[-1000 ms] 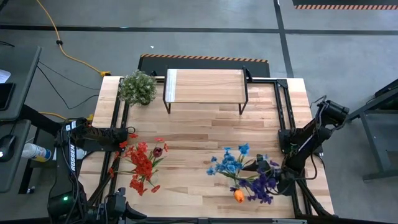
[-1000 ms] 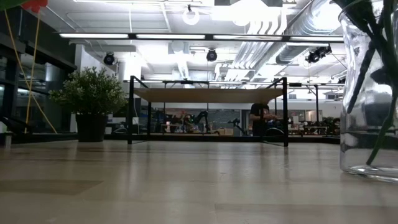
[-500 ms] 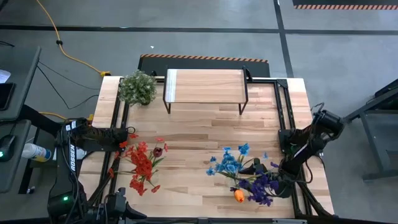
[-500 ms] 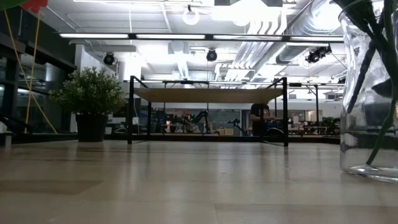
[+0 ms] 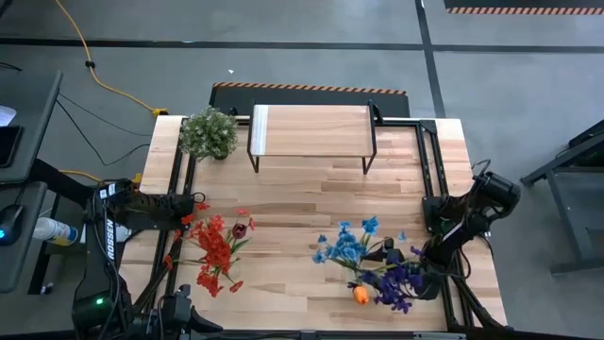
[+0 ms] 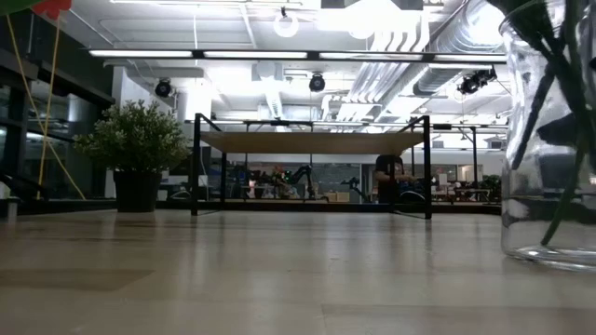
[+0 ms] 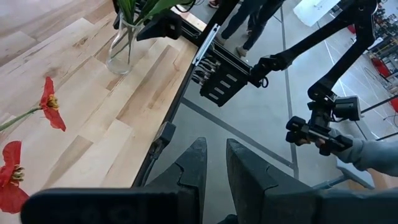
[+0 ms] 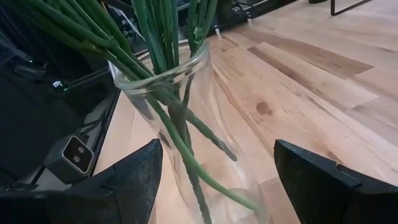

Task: Pick and place flowers into a vace then onto a shelf
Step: Put the right transparent vase with flowers on the shelf

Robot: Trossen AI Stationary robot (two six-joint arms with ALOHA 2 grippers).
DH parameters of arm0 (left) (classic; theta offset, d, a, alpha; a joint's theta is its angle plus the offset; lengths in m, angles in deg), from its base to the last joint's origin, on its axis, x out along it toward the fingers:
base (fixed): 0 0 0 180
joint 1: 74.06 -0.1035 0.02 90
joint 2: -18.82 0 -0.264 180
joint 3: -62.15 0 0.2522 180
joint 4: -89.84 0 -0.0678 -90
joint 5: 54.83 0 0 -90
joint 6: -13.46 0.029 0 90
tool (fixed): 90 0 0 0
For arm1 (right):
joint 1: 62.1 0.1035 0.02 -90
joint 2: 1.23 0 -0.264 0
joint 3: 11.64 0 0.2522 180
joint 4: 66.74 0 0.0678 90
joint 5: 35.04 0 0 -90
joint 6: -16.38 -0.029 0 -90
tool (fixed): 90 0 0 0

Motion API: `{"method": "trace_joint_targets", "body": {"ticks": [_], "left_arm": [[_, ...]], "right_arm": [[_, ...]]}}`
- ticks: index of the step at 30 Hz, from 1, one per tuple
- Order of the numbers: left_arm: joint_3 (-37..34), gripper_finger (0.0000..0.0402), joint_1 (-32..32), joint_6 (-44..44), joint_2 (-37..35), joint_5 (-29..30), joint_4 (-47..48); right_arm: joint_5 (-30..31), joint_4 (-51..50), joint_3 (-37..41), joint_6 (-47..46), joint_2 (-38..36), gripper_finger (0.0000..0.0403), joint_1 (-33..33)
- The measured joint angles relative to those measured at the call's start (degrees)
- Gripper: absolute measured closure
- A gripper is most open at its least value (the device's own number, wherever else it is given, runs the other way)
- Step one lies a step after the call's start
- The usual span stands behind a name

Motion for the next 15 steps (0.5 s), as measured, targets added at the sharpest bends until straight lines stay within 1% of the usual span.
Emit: {"method": "trace_joint_targets", "body": {"ticks": [5, 8, 15], "left_arm": [[0.0, 0.0307, -0.02, 0.0, 0.0, 0.98, -0.03], [0.0, 0.0307, -0.02, 0.0, 0.0, 1.82, -0.03], [0.0, 0.0307, -0.02, 0.0, 0.0, 1.86, -0.01]], "right_arm": [[-2.25, 0.06, -0.01, 0.06, 0.0, 0.0107, -0.89], [-2.48, 0.94, -0.02, 0.53, 0.0, 0.0107, -1.08], [-2.52, 5.99, 0.0, 6.12, 0.0, 0.0107, -1.08]]}}
